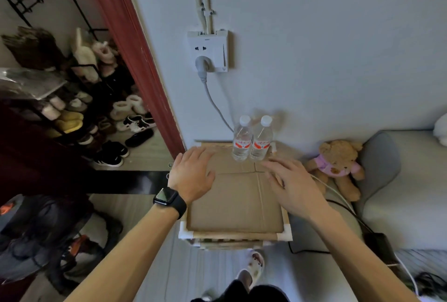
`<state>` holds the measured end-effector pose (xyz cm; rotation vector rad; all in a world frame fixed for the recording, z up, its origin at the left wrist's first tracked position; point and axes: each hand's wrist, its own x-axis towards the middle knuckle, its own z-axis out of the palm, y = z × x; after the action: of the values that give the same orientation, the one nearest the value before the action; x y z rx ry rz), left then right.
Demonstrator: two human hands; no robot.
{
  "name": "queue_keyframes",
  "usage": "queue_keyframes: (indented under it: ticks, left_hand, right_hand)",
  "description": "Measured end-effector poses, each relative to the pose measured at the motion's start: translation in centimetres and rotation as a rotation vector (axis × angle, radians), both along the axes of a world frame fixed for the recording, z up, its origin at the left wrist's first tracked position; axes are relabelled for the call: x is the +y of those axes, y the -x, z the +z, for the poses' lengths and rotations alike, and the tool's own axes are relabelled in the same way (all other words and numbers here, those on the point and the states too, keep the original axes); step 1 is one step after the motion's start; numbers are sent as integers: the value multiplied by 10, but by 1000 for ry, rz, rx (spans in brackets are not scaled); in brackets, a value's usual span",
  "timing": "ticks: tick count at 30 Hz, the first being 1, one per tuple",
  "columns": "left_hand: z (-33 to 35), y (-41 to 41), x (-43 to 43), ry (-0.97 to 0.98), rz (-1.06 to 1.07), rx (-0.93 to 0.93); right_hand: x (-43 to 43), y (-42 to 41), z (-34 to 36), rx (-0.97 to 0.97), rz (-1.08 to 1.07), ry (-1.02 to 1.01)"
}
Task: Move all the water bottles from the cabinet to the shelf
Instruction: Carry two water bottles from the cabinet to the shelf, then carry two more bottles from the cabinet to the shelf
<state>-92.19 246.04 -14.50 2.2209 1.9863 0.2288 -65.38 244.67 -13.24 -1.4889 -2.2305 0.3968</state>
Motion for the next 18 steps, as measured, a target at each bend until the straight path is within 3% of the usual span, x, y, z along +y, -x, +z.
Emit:
queue_keyframes:
  ticks: [9,18]
  left_hand:
    - [11,68,-101,-33,229,-63]
    - [39,121,-210,-68,586,-8]
  right_hand:
    - [-61,67,6,-47,91,127]
    - [-72,153,39,-55,471,105]
